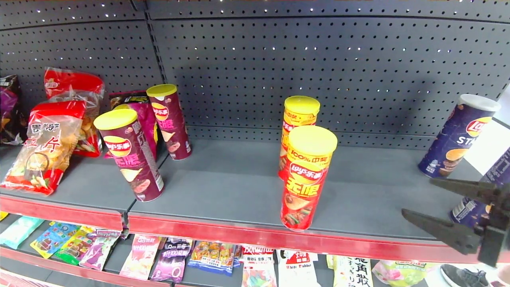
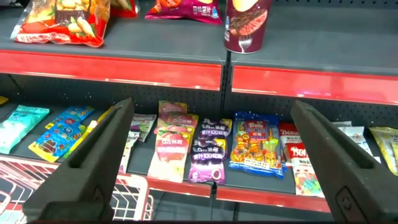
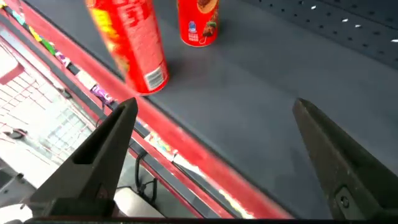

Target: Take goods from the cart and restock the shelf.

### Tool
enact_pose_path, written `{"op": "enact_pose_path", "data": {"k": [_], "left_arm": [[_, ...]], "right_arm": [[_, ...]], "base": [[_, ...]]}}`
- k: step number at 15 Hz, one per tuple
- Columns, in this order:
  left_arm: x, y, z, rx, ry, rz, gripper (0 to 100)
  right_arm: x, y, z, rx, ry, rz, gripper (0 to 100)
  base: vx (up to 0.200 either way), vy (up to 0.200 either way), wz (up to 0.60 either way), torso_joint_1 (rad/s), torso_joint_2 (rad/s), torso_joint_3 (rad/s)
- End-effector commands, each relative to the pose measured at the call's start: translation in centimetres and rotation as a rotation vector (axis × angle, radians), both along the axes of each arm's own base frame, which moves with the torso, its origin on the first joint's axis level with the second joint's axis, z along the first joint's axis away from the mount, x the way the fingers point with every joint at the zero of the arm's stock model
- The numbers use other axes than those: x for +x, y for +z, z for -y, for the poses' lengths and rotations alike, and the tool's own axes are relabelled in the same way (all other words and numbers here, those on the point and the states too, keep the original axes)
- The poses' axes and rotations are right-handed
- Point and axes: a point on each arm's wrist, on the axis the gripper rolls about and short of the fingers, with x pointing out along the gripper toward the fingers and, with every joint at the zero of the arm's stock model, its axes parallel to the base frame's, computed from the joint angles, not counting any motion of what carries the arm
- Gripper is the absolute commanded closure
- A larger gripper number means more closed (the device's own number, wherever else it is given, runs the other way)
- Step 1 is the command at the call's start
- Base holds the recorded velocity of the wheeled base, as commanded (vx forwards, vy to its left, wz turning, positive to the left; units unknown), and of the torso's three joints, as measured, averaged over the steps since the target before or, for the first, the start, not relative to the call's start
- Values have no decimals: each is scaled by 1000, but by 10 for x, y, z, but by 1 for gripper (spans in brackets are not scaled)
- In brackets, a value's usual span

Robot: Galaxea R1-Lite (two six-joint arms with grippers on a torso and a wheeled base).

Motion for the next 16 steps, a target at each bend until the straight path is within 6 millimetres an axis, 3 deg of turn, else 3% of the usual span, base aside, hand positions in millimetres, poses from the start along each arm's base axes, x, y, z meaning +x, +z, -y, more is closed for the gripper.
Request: {"op": "enact_pose_path", "data": {"k": [1,5,11,16], "left_arm": [[0,0,0,1,-1,-6,0],[0,0,0,2,-1,-5,0],[0,0,0,2,-1,-5,0],[0,0,0,2,-1,-5,0]], "right_arm": [[43,-27,-13,-61,-39,-131,0],[62,-45,-25,-132,-59,-214,0],[93,-54,-52,-201,-69,-241,0],[97,-53,-66,-210,-24,-235,0]], "base": [[0,0,0,0,0,0],[0,0,0,0,0,0],[0,0,0,0,0,0],[0,0,0,0,0,0]]}}
